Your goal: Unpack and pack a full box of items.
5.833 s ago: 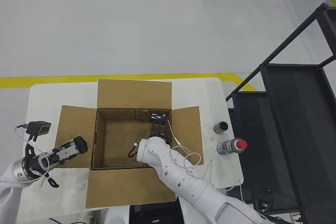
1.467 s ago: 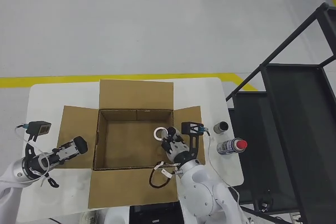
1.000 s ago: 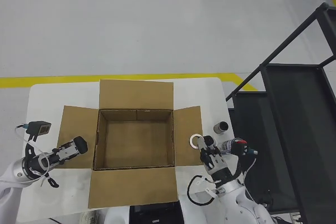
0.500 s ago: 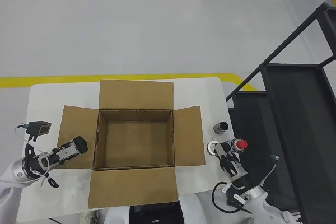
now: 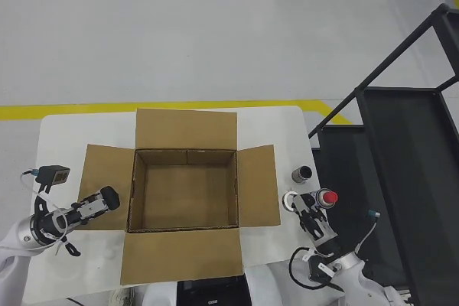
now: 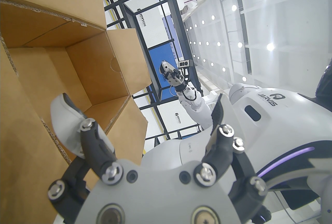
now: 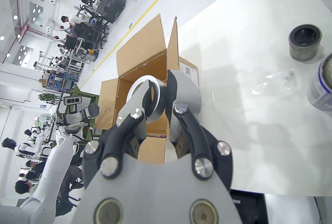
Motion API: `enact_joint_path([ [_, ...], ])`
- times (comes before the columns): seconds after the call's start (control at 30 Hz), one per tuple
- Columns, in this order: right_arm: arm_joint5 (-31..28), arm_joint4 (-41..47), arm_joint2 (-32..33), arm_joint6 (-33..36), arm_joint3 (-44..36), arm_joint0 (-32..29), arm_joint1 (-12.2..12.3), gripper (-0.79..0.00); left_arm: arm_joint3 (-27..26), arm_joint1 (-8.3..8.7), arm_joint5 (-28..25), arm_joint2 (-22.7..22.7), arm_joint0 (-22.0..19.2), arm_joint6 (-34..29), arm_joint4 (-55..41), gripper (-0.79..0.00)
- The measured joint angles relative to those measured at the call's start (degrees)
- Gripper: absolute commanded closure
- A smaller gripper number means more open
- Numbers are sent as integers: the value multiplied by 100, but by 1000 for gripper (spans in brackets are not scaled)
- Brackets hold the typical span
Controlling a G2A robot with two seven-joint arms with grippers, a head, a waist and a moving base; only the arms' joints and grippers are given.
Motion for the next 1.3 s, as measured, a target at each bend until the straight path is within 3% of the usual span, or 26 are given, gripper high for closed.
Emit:
enact_joint_path([
  [0.43, 37, -537, -145, -601, 1188, 32, 30, 0, 0, 0, 0, 0, 0, 0, 0, -785],
  [0.63, 140, -1243, -638, -921, 1520, 160, 24, 0, 0, 0, 0, 0, 0, 0, 0, -785],
  [0.87, 606, -1768, -1176, -1306, 2080, 675, -7, 0, 0, 0, 0, 0, 0, 0, 0, -785],
  [1.3, 1315, -1659, -1263, -1630, 3069, 1247, -21, 0, 0, 0, 0, 0, 0, 0, 0, -785],
])
